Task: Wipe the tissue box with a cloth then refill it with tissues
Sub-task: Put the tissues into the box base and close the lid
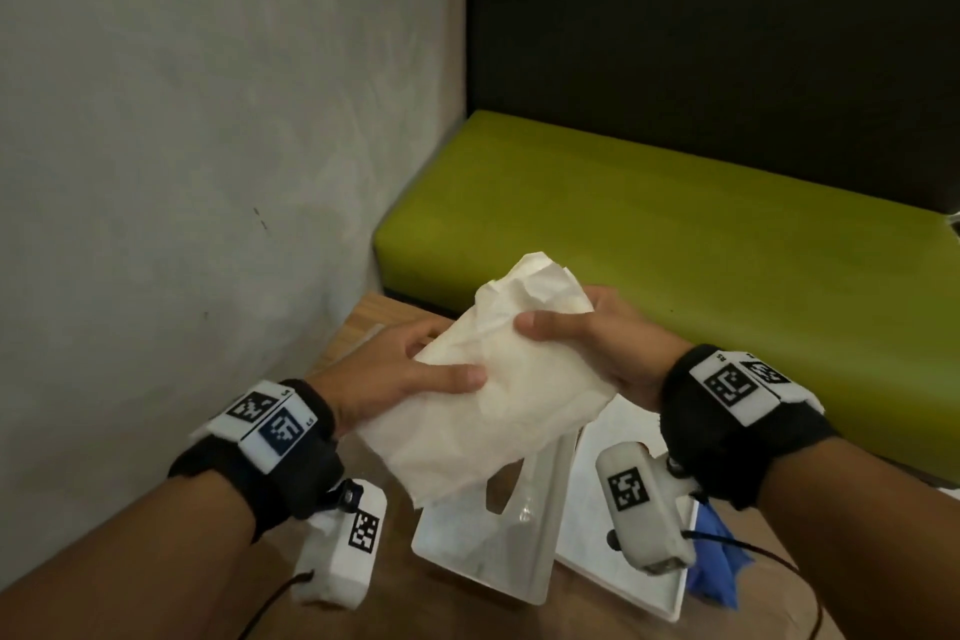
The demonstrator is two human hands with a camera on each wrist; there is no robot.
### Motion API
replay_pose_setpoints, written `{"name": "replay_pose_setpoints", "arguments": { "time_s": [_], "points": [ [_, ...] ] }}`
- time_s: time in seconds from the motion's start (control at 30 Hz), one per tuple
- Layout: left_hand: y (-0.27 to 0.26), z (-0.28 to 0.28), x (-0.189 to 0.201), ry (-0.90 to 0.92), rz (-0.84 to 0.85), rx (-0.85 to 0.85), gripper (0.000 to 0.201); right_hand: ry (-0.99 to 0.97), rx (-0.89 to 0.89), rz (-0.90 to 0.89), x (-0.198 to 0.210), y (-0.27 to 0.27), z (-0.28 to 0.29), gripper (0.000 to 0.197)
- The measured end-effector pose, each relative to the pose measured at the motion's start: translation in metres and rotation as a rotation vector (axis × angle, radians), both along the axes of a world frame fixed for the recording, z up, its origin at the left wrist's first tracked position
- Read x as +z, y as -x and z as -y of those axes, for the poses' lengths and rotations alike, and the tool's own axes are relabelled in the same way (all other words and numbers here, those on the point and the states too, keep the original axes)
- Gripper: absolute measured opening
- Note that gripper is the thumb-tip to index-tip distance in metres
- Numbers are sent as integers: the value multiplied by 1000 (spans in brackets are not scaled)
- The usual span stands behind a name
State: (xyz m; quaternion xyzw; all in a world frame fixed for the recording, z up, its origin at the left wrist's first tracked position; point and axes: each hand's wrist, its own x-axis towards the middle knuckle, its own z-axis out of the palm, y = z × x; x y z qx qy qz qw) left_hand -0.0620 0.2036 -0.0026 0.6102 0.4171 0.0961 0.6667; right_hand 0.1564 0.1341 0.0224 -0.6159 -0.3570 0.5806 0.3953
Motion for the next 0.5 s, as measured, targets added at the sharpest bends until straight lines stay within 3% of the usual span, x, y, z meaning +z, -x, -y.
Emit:
{"name": "replay_pose_setpoints", "arguments": {
  "time_s": [0.13, 0.23, 0.37, 0.5],
  "points": [
    [15, 3, -16, 131, 157, 254, 97, -39, -104, -210, 8, -4, 3, 35],
    [14, 12, -22, 303, 363, 448, 73, -77, -148, -329, 11, -3, 3, 34],
    [2, 19, -15, 534, 563, 441, 70, -62, -253, -293, 1, -7, -3, 33],
    [-1, 11, -11, 444, 520, 469, 73, -28, -327, -217, -24, -11, 3, 43]
  ]
}}
